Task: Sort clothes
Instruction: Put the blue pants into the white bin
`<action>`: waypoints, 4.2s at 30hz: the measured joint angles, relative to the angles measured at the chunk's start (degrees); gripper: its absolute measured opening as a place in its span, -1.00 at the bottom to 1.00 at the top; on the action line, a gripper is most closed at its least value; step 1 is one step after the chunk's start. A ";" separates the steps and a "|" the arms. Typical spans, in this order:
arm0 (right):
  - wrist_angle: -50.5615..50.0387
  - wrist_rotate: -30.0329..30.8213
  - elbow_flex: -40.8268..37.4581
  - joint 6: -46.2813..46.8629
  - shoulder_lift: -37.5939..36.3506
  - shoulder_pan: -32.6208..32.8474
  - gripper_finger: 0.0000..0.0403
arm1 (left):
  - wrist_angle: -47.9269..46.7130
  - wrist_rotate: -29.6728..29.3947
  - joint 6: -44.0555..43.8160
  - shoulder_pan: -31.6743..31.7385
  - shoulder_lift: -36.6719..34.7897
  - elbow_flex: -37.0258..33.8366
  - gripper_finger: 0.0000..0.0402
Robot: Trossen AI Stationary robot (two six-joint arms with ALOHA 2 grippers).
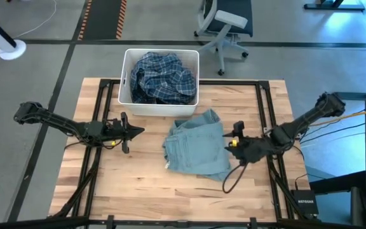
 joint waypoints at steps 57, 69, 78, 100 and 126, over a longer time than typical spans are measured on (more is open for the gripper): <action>8.07 6.96 -19.53 17.63 1.40 4.37 0.37 | -9.90 -0.73 -10.88 0.02 0.02 -0.02 -1.00; 9.80 7.99 -20.35 19.49 1.47 4.46 0.37 | -12.42 -0.19 -13.97 -0.04 0.09 -0.02 -1.00; 23.37 7.43 -28.16 20.78 1.50 4.46 0.37 | -12.07 3.29 -16.63 -0.04 0.21 -0.02 -1.00; 28.59 17.97 -28.71 18.83 2.48 4.48 0.37 | 1.47 7.59 -17.96 -8.12 24.17 9.94 -1.00; 35.96 18.66 -28.74 17.15 12.77 4.48 0.37 | 8.92 4.05 -30.44 -3.72 46.36 16.55 -0.28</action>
